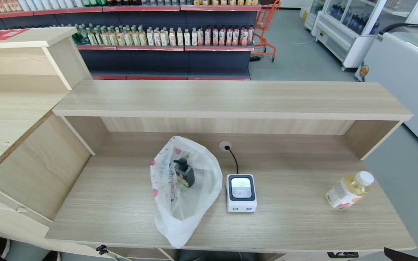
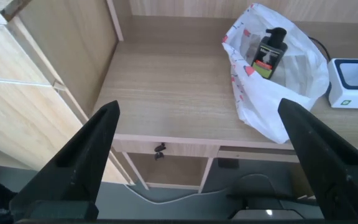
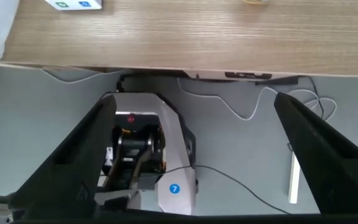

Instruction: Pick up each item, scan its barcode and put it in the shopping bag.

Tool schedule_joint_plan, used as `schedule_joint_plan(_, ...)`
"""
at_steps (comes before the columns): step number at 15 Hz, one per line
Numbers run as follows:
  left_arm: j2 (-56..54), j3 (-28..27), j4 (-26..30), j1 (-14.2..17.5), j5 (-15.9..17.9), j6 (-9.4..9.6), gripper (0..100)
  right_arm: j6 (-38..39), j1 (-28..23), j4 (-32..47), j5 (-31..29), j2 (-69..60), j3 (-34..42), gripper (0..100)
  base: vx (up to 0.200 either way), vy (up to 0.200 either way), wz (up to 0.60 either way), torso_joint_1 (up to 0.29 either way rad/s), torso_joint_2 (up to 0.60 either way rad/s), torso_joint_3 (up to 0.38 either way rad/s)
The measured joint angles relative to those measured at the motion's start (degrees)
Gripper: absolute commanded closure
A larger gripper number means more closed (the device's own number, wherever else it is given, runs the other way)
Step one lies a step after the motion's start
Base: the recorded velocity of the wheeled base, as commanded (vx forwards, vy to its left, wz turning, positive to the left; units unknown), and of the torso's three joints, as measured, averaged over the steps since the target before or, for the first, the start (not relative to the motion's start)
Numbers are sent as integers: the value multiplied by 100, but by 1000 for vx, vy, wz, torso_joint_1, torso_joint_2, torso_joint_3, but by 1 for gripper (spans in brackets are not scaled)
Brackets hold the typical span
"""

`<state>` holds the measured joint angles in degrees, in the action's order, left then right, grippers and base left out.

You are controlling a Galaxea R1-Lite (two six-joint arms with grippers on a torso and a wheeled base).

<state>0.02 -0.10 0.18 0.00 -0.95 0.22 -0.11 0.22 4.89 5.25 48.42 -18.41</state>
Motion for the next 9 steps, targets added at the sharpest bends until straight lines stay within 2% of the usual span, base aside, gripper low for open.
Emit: schedule_joint_plan(9,0,0,0,0,0,5,0,-5,-6,318,-124,-22,-16,0,0,-200,0,3,2,3)
